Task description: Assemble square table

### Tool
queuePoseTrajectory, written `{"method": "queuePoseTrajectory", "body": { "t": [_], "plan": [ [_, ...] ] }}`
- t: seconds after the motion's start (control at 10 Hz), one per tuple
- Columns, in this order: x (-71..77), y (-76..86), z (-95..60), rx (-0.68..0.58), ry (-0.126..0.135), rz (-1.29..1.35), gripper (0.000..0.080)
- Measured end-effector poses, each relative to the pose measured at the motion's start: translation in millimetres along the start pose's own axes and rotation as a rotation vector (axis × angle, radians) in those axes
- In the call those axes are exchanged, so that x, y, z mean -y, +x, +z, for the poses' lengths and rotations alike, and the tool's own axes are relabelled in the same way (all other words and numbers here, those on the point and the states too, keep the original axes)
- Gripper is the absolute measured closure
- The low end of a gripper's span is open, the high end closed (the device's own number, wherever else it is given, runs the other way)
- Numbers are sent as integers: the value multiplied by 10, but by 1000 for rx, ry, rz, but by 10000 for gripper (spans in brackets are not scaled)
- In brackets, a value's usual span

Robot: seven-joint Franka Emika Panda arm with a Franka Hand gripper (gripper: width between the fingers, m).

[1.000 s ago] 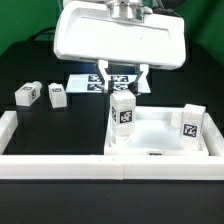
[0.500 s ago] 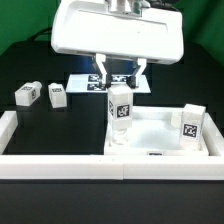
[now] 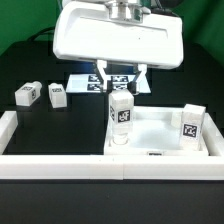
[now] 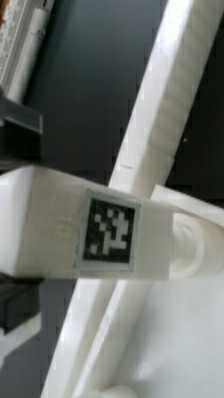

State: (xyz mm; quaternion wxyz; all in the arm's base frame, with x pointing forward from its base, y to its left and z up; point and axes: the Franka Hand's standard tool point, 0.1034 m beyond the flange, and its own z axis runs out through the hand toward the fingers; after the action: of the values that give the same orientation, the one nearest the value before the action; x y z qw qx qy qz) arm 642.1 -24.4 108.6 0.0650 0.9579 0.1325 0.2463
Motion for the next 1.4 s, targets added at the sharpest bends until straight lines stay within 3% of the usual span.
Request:
{"method": "queuePoseTrajectory", "body": {
  "t": [0.4,1.1,1.2,1.3,1.4],
  "plan": [
    [34,-71,81,15,4,-3,508],
    [30,-47,110,-20,-10,-6,504],
    [30,-48,110,-20,-10,-6,283],
    [30,-49,111,-19,-10,-6,283],
    [30,-49,111,-19,-10,-6,178]
  ]
}}
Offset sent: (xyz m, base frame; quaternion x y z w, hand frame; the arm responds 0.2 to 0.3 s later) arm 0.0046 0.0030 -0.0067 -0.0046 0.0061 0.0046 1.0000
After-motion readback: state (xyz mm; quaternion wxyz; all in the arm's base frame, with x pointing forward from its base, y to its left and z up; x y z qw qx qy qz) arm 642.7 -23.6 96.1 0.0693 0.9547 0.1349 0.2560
